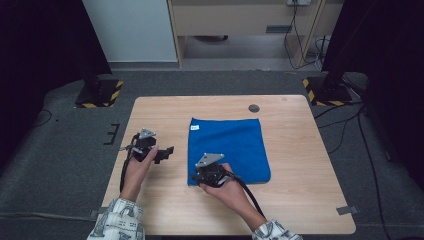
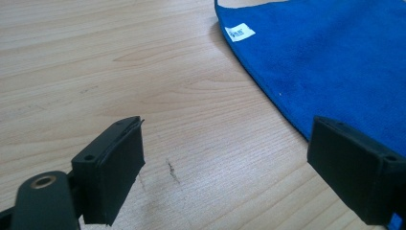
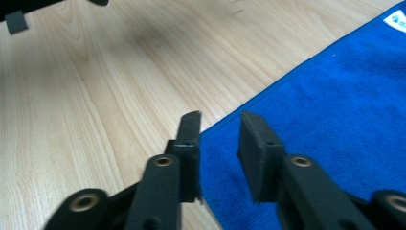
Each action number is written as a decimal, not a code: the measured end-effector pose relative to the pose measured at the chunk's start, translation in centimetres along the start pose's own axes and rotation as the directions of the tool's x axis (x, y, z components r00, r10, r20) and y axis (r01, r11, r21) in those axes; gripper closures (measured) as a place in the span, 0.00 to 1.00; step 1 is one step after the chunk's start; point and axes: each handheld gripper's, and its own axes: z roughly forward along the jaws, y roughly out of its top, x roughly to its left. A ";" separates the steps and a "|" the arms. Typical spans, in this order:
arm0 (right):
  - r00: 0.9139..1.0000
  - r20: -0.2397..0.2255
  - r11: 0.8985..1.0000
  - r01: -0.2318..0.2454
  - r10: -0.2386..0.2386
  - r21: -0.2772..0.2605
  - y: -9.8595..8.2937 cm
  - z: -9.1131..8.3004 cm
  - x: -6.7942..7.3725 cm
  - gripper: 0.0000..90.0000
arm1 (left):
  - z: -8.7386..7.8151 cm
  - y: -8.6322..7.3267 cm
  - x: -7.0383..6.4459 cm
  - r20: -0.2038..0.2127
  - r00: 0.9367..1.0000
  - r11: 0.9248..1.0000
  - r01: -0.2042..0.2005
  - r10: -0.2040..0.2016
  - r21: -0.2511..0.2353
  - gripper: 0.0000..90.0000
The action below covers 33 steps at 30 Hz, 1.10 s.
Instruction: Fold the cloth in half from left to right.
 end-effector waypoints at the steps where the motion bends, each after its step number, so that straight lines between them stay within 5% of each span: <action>1: 1.000 0.001 1.000 0.007 -0.007 0.002 -0.1 0.1 0.1 0.80 | 0.0 0.0 0.0 0.000 1.000 1.000 -0.002 0.002 0.001 0.13; 17: 1.000 0.002 0.998 -0.002 0.002 0.062 -1.0 2.5 1.6 0.50 | 0.3 -0.1 -0.3 -0.005 1.000 1.000 -0.006 0.006 0.005 0.13; 28: 0.998 0.050 0.996 0.038 -0.043 0.087 -1.0 3.2 1.6 0.59 | 0.4 -0.1 -0.5 0.004 1.000 1.000 -0.014 0.014 0.010 0.13; 33: 0.996 0.077 0.995 0.031 -0.038 0.090 -1.0 3.0 1.1 0.82 | 0.5 0.0 -0.7 0.009 1.000 1.000 -0.023 0.023 0.014 0.13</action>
